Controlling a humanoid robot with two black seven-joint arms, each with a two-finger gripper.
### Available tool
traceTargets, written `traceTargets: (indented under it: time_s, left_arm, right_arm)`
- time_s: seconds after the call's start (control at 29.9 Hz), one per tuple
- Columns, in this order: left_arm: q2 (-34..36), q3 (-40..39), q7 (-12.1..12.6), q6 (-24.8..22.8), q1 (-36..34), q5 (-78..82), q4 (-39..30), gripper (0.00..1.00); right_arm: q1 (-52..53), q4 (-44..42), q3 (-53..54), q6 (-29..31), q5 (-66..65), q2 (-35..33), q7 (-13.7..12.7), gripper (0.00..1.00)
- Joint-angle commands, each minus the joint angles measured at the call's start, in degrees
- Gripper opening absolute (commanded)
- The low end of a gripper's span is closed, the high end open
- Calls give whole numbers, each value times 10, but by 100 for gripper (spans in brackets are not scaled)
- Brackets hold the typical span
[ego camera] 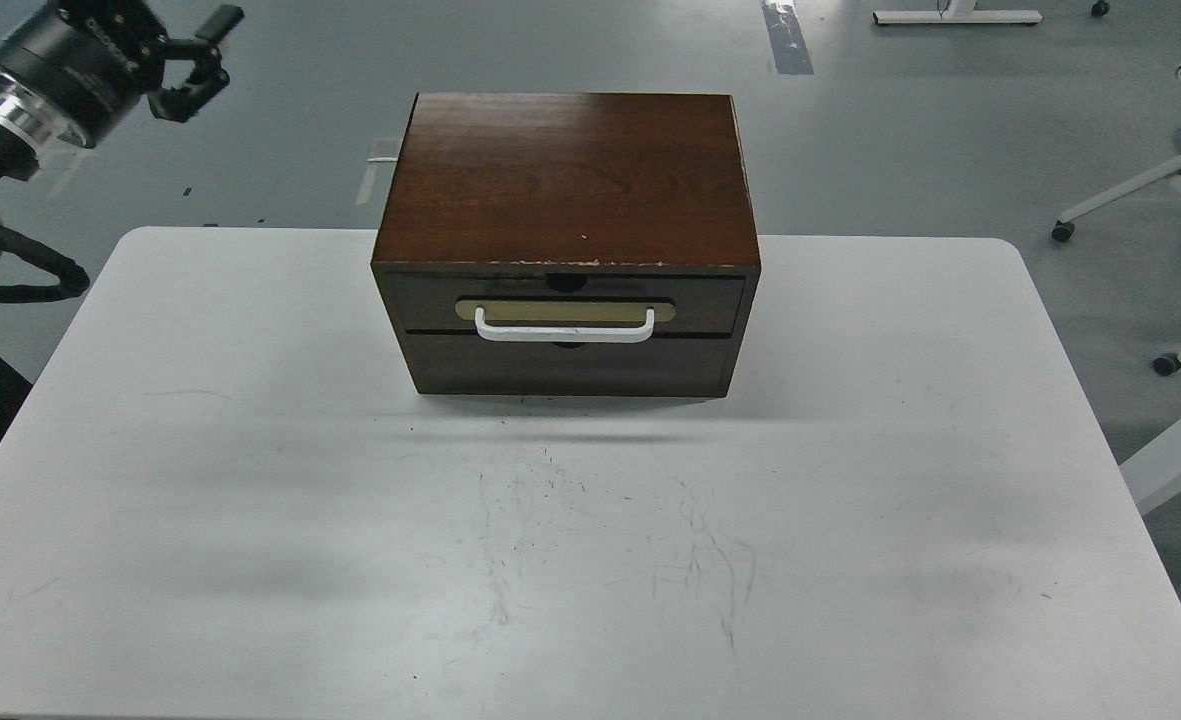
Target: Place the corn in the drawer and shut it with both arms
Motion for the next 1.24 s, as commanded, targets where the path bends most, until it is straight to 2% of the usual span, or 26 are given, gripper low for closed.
traceTargets:
  time_s: [0.0, 0.2, 0.43, 0.73, 1.2]
  left_arm:
    - [-67, -25, 30, 0, 1, -27, 105, 98]
    - [-97, -52, 33, 0, 24, -70, 113, 98]
    - [-113, -57, 34, 0, 41, -85, 114, 98]
    - [-141, -75, 33, 0, 60, -100, 113, 98]
    - [-140, -79, 24, 0, 68, -101, 106, 98]
  right_arm:
    - [12, 4, 3, 0, 1, 2, 0, 100]
    - [-4, 3, 33, 0, 8, 8, -3, 100]
    - [-51, -4, 118, 0, 60, 79, -12, 100]
    - [-105, -4, 183, 0, 69, 154, -8, 100]
    - [-114, 2, 162, 0, 61, 154, -6, 100]
